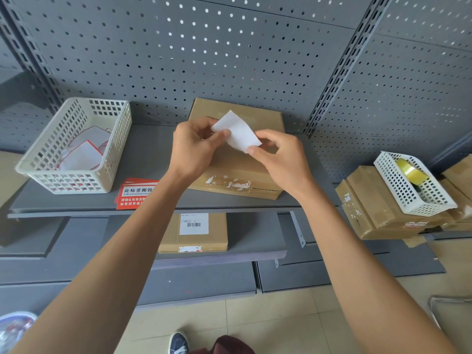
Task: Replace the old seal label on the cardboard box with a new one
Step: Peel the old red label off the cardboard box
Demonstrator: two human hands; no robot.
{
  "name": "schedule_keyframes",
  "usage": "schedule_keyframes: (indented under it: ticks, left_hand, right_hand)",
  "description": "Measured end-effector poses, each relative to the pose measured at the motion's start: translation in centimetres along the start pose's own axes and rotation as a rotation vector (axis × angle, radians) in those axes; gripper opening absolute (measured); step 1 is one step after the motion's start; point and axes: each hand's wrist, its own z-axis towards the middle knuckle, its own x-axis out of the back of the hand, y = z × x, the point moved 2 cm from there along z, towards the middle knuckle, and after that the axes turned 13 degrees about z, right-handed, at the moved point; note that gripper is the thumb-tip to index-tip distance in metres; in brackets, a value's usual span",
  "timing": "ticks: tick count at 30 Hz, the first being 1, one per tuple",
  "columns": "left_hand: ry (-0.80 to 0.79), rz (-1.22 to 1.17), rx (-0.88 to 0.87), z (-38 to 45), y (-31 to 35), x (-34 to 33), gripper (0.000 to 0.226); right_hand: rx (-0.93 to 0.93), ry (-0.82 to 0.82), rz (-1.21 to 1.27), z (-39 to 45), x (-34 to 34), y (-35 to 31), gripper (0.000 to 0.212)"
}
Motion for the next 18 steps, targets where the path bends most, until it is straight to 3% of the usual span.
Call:
schedule_keyframes:
  ticks: [5, 7, 13, 18]
  left_hand:
    - [-0.033, -0.063, -0.004, -0.8, 1.1, 1.0, 0.009]
    - [-0.029, -0.088, -0.007, -1.3, 1.8, 1.5, 0.008]
    - [0.026, -0.031, -0.130, -3.1, 3.2, 2.8, 0.014]
    - [0.103, 0.218, -0.300, -5.1, 4.6, 3.3, 0.006]
  right_hand:
    - [-0.071, -0.169, 0.264, -0.6, 1.0, -1.6, 0.025]
    - [-0.107, -0.165, 0.377, -0.4, 1.4, -2.3, 0.026]
    - [-0.157, -0.124, 0.372, -0.2, 0.4, -3.2, 0.007]
    - [-0.349, -0.069, 0.744, -0.5, -0.4, -4.3, 0.009]
